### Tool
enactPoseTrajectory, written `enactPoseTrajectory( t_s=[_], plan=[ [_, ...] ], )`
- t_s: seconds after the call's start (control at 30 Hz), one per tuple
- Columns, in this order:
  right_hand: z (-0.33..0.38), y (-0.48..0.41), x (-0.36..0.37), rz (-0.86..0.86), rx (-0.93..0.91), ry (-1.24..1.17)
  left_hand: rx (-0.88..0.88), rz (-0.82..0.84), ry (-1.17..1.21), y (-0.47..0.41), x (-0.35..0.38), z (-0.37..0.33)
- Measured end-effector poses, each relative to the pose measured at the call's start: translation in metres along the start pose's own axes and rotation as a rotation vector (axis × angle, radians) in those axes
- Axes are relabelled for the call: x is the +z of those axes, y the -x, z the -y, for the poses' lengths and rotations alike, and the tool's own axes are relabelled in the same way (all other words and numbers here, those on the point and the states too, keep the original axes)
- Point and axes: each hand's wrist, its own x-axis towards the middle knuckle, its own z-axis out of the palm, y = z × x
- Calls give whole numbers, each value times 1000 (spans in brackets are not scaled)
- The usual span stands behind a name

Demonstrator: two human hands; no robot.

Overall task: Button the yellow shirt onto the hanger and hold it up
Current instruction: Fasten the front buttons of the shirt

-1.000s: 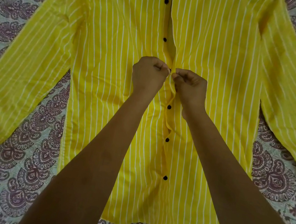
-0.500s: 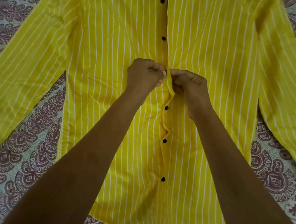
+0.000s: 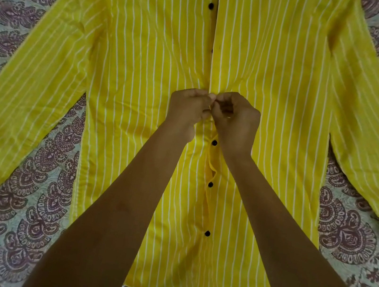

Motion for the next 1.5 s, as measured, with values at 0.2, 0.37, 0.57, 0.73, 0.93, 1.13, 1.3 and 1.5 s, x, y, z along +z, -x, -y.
enactPoseTrajectory(
  t_s=[0.2, 0.37, 0.57, 0.73, 0.93, 1.13, 1.3, 1.5],
  plan=[
    [2, 10, 9, -130, 26, -21, -40, 44, 54, -2, -1, 2],
    [9, 11, 10, -163, 79, -75, -9, 117, -34, -7, -6, -2],
    [14, 5, 9, -119, 269, -210, 338, 42, -414, -16, -8, 9],
    [7, -11, -1, 16, 445, -318, 630, 33, -669, -21, -16, 12],
    [7, -28, -13, 289, 549, -476, 709, -62, -764, -21, -19, 13],
    [1, -36, -15, 228, 294, -2, 570, -77, -841, -27, -14, 1],
    [15, -57, -11, 245, 91, 99, 534, -152, -782, -44, -16, -24],
    [20, -88, 16, 408, 16, 447, 592, -153, -763, -65, -4, -53]
  ],
)
